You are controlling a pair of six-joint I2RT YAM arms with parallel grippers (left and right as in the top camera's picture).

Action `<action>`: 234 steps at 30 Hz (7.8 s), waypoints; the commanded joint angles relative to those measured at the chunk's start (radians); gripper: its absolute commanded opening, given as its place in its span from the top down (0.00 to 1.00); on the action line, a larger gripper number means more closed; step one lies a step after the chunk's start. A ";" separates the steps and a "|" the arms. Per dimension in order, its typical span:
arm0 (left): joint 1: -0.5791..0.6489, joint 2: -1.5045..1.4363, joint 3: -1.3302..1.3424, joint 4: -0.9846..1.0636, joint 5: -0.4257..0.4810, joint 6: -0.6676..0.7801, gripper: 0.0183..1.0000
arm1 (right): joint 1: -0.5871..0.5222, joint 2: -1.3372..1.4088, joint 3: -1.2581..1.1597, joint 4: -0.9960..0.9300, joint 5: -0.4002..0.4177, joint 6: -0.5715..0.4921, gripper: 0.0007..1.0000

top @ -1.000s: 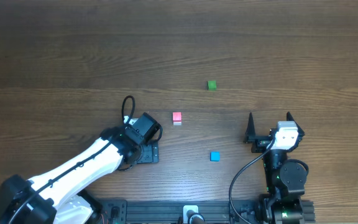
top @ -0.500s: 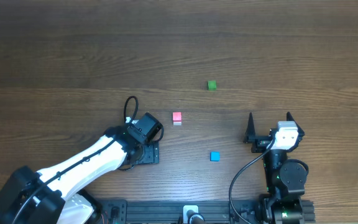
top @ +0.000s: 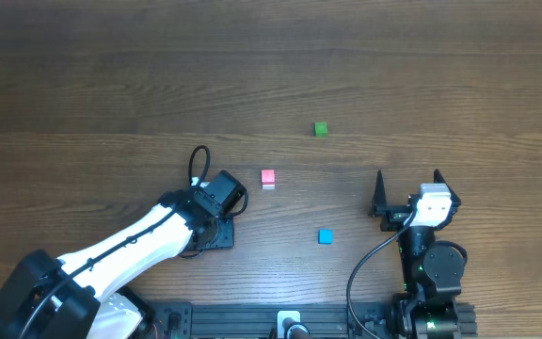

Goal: Stack Cubes

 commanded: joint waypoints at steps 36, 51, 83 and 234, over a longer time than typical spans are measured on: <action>-0.019 0.357 0.806 -0.332 -0.034 0.003 0.96 | -0.004 -0.005 -0.006 -0.003 -0.008 0.003 0.01; -0.049 0.455 0.812 -0.306 -0.027 -0.024 0.96 | -0.004 -0.005 -0.006 -0.003 -0.008 0.003 0.01; -0.053 0.491 0.812 -0.290 -0.027 -0.046 0.96 | -0.004 -0.005 -0.006 -0.003 -0.008 0.003 0.01; -0.053 0.518 0.831 -0.290 -0.038 -0.052 0.95 | -0.004 -0.005 -0.006 -0.003 -0.008 0.003 0.01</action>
